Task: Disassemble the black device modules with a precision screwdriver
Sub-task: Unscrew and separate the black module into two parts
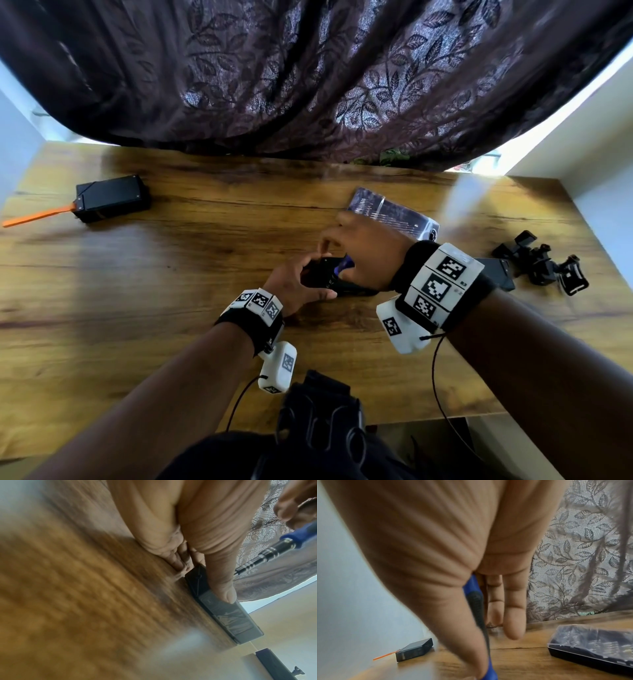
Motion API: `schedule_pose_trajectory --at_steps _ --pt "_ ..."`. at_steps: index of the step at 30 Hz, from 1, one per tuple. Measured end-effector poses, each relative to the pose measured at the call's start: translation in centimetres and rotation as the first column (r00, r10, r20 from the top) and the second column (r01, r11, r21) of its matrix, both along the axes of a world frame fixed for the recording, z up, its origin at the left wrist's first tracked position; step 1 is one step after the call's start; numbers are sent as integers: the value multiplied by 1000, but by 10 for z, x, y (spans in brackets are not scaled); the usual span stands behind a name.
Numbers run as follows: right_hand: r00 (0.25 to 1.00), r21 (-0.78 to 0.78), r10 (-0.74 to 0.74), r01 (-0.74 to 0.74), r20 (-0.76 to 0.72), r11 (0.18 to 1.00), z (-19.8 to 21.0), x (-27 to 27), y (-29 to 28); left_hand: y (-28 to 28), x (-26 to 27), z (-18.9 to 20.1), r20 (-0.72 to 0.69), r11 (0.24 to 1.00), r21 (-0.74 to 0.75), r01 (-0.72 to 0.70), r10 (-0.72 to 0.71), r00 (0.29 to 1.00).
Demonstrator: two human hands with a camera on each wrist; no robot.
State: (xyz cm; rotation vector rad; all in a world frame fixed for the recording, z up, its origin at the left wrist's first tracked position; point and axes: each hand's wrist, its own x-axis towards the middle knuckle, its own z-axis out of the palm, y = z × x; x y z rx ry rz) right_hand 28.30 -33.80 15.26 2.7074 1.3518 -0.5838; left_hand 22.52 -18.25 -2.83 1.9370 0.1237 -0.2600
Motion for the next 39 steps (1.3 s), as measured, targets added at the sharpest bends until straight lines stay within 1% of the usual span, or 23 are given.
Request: schedule_pose_trajectory --at_steps 3,5,7,9,11,14,16,18,21,24,26,29,32,34,36,39 --pt "1000 5 0 0 -9 1000 -1 0 2 0 0 1 12 1000 -2 1 -1 1000" --pt "998 -7 -60 60 17 998 -2 0 3 -1 1 0 17 1000 -10 10 -10 1000" --pt "989 -52 -130 134 68 990 -2 0 5 0 1 -3 19 1000 -5 16 -15 1000" --pt "982 -85 -154 164 114 983 -2 1 4 0 1 -6 6 1000 -5 9 -9 1000" --pt "987 -84 -143 149 80 985 1 2 2 0 2 -7 17 1000 -8 13 -13 1000" --pt "999 -17 -35 35 -1 999 3 0 -1 1 3 -6 -3 1000 9 4 -4 1000" --pt "999 4 0 0 -36 1000 3 -1 -1 0 3 -7 -9 1000 0 0 0 1000" --pt "999 -2 -25 25 -29 1000 2 -4 1 0 2 -7 1 1000 -24 4 -4 1000" --pt "995 6 -94 93 47 996 0 -8 5 0 2 -5 11 999 -37 14 -13 1000" --pt "985 -39 -129 134 114 990 0 -9 7 0 1 -7 22 999 -35 22 -22 1000" --pt "989 -41 -123 126 76 991 2 -8 6 0 2 -8 19 999 -35 18 -17 1000" --pt "999 -14 -49 49 9 999 4 -6 4 1 3 -11 -5 1000 -4 -1 1 1000" --pt "998 -12 -43 42 -49 999 5 -6 5 1 2 -9 2 1000 -3 4 -4 1000" --pt "996 -9 -85 85 -19 996 3 -6 5 0 2 -7 11 1000 -7 13 -13 1000" --pt "990 -47 -134 136 43 990 3 -7 7 1 3 -7 8 1000 -6 17 -17 1000" --pt "985 -86 -150 157 82 984 7 -7 8 1 4 -10 14 999 -16 30 -30 999"
